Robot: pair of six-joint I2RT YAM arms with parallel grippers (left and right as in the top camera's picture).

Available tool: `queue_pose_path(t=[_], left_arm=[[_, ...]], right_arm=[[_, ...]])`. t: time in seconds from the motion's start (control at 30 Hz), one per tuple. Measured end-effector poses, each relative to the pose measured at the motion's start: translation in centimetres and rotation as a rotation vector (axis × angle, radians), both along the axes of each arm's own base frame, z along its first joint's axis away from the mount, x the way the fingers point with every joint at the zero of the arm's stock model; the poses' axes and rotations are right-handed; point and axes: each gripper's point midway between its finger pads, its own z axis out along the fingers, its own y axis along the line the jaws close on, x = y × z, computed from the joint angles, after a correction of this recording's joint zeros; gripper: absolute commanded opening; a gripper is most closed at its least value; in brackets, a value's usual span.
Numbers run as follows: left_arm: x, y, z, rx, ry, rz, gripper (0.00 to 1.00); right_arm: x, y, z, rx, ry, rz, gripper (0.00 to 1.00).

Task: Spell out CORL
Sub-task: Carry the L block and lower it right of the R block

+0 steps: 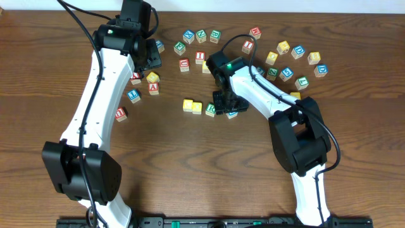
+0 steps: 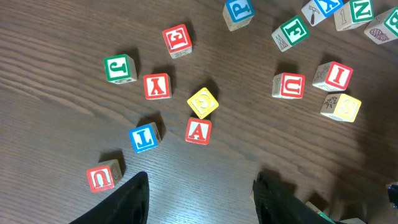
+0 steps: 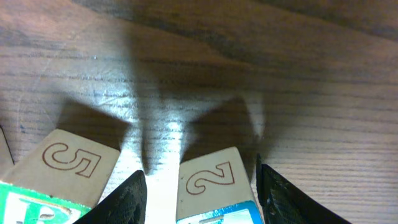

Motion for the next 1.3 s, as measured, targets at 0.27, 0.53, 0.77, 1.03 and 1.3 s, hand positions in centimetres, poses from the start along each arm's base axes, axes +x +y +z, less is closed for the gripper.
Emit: queue_pose_path(t=[0.27,0.53,0.77,1.03,1.3], left_arm=[[0.0,0.0,0.0,0.000,0.000,0.000,0.54],[0.0,0.0,0.0,0.000,0.000,0.000,0.54],[0.0,0.0,0.0,0.000,0.000,0.000,0.53],[0.2,0.0,0.1,-0.001,-0.007,0.000,0.54],[0.2,0.0,0.1,-0.002,-0.008,0.000,0.53]], right_arm=[[-1.2,-0.6,0.0,-0.025,0.046,-0.047,0.42],[-1.0,-0.4,0.0,-0.019,0.038,-0.122,0.36],[-0.8,1.0,0.0,0.023,0.019,-0.125,0.37],[-1.7,3.1,0.0,0.050,0.020,-0.089,0.38],[-1.8,3.5,0.0,0.054,0.020,-0.081,0.39]])
